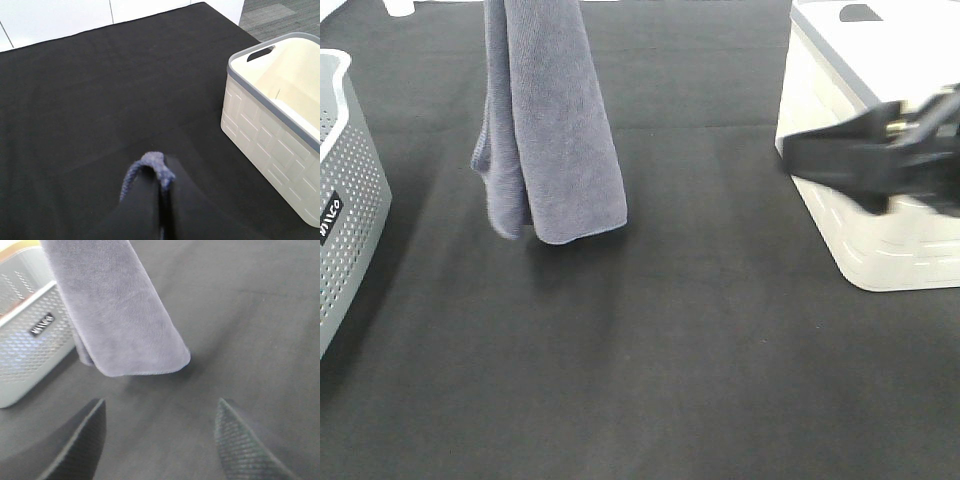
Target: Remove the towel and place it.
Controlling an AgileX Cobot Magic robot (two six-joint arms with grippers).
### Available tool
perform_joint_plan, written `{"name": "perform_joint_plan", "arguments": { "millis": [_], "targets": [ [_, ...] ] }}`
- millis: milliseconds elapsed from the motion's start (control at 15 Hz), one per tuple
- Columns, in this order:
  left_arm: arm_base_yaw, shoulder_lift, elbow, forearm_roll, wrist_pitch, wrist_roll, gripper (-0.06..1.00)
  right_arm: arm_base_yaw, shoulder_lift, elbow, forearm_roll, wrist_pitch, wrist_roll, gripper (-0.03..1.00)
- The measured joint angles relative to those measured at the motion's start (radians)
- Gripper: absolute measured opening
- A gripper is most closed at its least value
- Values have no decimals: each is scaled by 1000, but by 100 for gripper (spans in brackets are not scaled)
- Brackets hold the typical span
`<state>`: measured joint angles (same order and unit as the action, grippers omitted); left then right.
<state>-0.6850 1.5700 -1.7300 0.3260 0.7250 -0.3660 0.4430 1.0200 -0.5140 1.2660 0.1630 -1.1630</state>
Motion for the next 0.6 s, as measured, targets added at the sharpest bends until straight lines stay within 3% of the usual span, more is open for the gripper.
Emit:
{"name": "perform_joint_plan", "arguments": {
  "millis": [67, 200, 333, 467, 600],
  "targets": [
    [0, 7, -9, 5, 0, 0, 0, 129, 59, -8, 54, -147, -58, 63],
    [0, 8, -10, 6, 0, -1, 0, 392, 188, -57, 130, -509, -65, 63],
    [0, 10, -11, 11, 2, -2, 0, 519, 296, -114, 124, -702, 5, 63],
    [0, 32, -15, 15, 0, -3, 0, 592, 460, -212, 12, -767, 196, 63],
    [0, 42, -15, 15, 2, -3, 0, 594, 560, -257, -27, -782, 306, 63]
  ]
}}
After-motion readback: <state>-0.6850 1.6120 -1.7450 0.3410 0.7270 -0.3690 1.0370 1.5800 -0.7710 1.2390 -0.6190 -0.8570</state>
